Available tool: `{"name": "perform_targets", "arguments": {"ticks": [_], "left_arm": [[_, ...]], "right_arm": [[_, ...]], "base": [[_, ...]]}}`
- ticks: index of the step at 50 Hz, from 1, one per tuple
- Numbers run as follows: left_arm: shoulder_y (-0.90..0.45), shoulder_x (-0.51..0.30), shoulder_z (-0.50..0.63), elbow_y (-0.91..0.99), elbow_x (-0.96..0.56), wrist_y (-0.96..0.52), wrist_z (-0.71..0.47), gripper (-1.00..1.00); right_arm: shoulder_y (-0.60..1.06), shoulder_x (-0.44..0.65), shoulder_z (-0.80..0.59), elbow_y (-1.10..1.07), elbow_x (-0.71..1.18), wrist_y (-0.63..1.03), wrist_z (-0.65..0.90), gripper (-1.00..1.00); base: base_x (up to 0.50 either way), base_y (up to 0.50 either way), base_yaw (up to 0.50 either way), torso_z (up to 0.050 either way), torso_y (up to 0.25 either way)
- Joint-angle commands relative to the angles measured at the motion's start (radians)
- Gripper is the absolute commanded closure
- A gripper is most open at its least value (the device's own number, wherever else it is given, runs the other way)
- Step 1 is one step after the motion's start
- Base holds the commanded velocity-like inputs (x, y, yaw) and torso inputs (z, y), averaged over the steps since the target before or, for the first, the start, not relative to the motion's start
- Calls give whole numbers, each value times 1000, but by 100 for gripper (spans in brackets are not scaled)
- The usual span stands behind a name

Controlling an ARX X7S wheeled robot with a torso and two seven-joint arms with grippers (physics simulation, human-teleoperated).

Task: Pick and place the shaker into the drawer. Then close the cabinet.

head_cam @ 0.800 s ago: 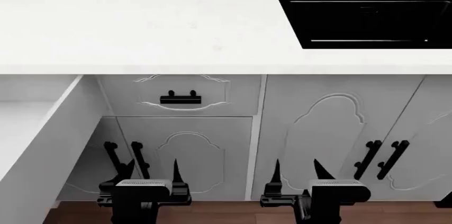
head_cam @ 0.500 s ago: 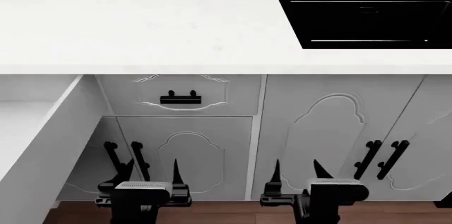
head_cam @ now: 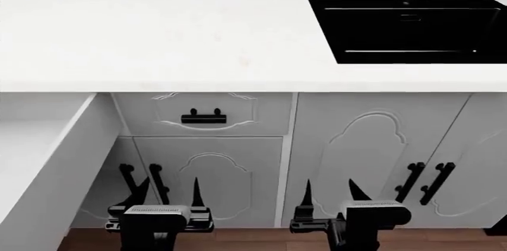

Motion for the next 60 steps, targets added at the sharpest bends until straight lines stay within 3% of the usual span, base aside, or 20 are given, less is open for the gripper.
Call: {"name": "perform_targets", "arguments": {"ticks": [1, 24, 29, 60], "left_arm": [[0, -14, 15, 2, -18, 2, -14, -100], [-2, -40, 45, 1, -46, 12, -33, -100], [-3, -41, 47, -2, -46, 15, -45, -100], [-2, -63, 71, -2, -67, 29, -76, -100]], "right_arm": [[1, 14, -18, -2, 15, 2, 11, -100], [2, 40, -49, -1, 41, -8, 31, -100], [6, 46, -59, 1, 44, 5, 32, -100], [13, 66, -73, -2, 107, 28, 36, -100]], "base": [[0, 0, 0, 50, 0], [0, 0, 0, 50, 0], [0, 0, 0, 0, 0], [0, -500, 0, 0, 0]]}}
